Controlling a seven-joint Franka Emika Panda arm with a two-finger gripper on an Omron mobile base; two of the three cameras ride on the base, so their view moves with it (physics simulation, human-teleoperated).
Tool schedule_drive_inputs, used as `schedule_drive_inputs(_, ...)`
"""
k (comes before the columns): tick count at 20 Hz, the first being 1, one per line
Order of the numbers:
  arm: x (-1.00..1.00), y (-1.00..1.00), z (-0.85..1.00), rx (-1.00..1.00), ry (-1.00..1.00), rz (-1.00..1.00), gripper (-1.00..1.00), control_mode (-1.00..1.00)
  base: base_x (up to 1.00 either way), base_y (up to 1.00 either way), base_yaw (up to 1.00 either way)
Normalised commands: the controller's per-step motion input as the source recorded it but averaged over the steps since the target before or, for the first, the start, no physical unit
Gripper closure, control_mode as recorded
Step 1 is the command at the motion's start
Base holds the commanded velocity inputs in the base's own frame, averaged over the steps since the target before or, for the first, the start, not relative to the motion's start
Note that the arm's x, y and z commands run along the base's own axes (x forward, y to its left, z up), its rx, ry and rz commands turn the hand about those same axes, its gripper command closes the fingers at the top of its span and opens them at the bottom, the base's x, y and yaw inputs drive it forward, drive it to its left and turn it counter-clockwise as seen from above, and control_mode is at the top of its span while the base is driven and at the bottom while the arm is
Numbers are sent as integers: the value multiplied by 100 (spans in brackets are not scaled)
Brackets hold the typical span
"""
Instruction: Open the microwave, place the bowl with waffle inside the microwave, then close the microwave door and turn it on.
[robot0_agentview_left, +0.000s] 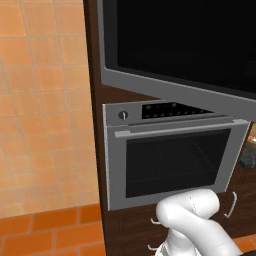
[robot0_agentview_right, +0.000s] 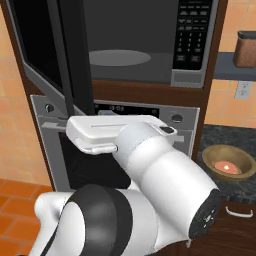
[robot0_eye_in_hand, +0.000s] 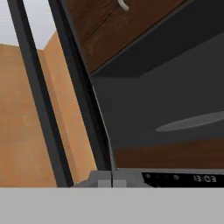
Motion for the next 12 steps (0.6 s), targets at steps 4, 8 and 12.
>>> schedule_drive_inputs(4, 0, 7, 0, 2, 0, 22, 100, -100, 0, 0, 0)
schedule_drive_inputs(8, 6, 8, 2, 0, 1, 9, 100, -100, 0, 0, 0)
schedule_drive_inputs(12, 3, -2, 0, 0, 0, 13, 100, -100, 0, 0, 0)
